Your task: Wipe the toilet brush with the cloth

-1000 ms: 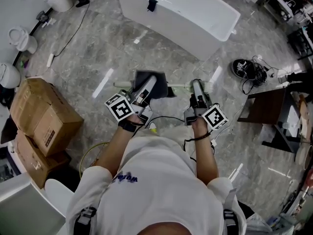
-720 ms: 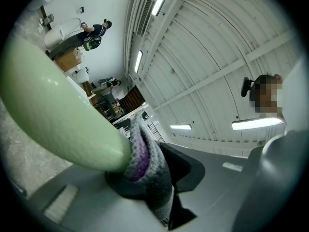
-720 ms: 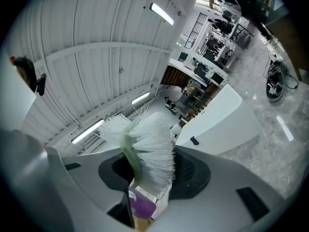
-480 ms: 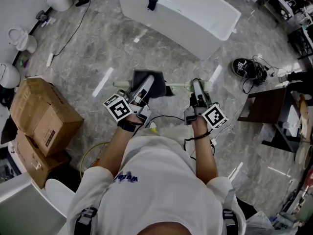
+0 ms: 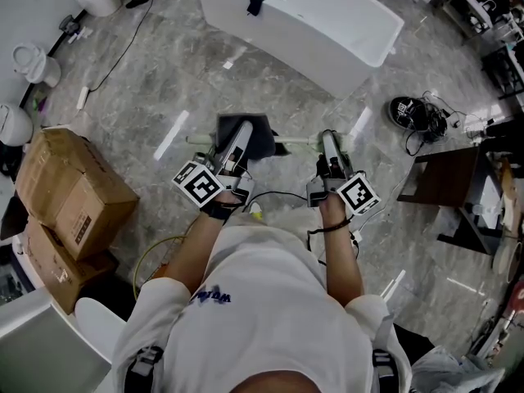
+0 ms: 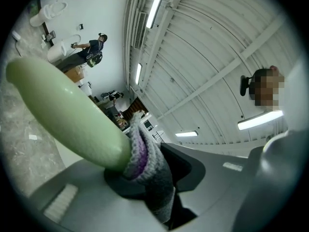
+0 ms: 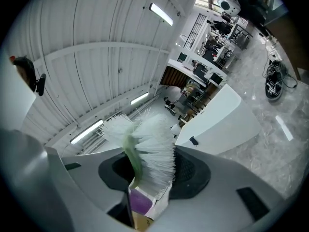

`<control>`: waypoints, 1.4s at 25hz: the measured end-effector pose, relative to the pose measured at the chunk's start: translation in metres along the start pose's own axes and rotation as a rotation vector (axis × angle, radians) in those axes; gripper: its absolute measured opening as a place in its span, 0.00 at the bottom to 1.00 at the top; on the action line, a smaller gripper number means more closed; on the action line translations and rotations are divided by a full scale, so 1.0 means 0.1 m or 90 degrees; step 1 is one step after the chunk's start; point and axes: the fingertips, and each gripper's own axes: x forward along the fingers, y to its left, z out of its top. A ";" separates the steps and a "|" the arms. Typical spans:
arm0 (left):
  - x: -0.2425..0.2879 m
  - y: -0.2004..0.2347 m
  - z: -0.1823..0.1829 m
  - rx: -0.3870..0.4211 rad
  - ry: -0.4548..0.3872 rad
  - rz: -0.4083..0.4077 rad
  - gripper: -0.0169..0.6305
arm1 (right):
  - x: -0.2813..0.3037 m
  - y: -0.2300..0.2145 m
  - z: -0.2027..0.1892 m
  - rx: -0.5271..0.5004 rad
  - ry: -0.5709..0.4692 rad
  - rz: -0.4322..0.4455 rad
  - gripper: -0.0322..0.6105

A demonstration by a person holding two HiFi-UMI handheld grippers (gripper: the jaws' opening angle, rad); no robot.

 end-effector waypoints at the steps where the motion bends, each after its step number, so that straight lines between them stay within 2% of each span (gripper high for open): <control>1: 0.00 0.00 0.02 0.003 -0.004 0.000 0.17 | 0.01 0.01 0.00 -0.002 -0.001 0.002 0.32; 10: -0.04 0.01 0.10 0.013 -0.023 0.009 0.17 | 0.06 0.09 0.02 -0.016 0.003 0.015 0.32; 22: -0.11 0.11 0.14 -0.031 -0.045 0.025 0.18 | 0.00 0.01 0.02 -0.005 -0.004 -0.006 0.32; 26: -0.15 0.10 0.18 -0.045 -0.047 0.020 0.18 | 0.00 0.07 0.07 -0.029 -0.003 0.006 0.32; 35: -0.18 0.10 0.16 -0.059 -0.041 0.009 0.18 | -0.04 -0.03 0.07 -0.004 -0.015 -0.007 0.32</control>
